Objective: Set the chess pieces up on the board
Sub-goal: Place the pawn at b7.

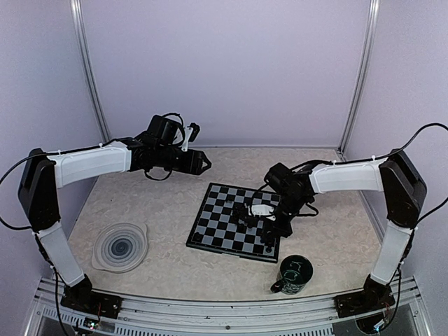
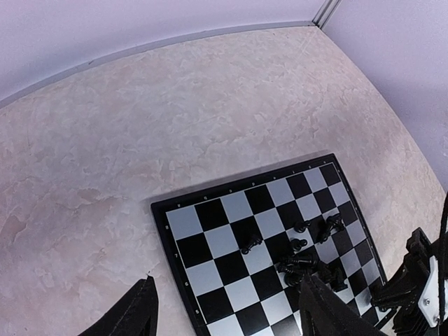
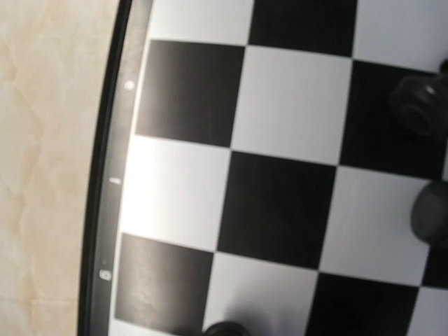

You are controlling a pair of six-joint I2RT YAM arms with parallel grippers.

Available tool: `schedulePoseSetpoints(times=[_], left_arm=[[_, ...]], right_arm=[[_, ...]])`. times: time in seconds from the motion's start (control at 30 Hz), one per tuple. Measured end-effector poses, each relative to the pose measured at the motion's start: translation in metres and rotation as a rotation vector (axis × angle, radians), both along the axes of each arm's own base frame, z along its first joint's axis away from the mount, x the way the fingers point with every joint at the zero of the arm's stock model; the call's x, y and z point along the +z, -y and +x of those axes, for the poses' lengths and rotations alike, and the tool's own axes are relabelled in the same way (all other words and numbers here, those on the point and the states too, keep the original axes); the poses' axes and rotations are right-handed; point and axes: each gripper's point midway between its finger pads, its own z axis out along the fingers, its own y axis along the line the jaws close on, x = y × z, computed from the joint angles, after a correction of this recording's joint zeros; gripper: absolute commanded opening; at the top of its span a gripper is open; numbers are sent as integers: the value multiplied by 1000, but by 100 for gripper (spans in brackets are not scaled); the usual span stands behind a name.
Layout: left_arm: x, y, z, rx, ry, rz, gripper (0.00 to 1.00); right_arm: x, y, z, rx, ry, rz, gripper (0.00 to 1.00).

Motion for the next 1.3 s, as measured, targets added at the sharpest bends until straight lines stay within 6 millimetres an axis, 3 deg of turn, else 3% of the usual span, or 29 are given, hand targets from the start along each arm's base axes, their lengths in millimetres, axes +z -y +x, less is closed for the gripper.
schedulePoseSetpoints(times=[0.83,1.13,1.3], left_arm=[[-2,3,-4,-10,-6,9,69],[-2,3,-5,-13,-6,9,69],[-2,4,-5,-15,-6,9,69]], right_arm=[[-7,-7,3,-30,2,-11,13],[-7,-11,5,-30,4,-10,22],[-1,-14,8,-30,6,-6,32]])
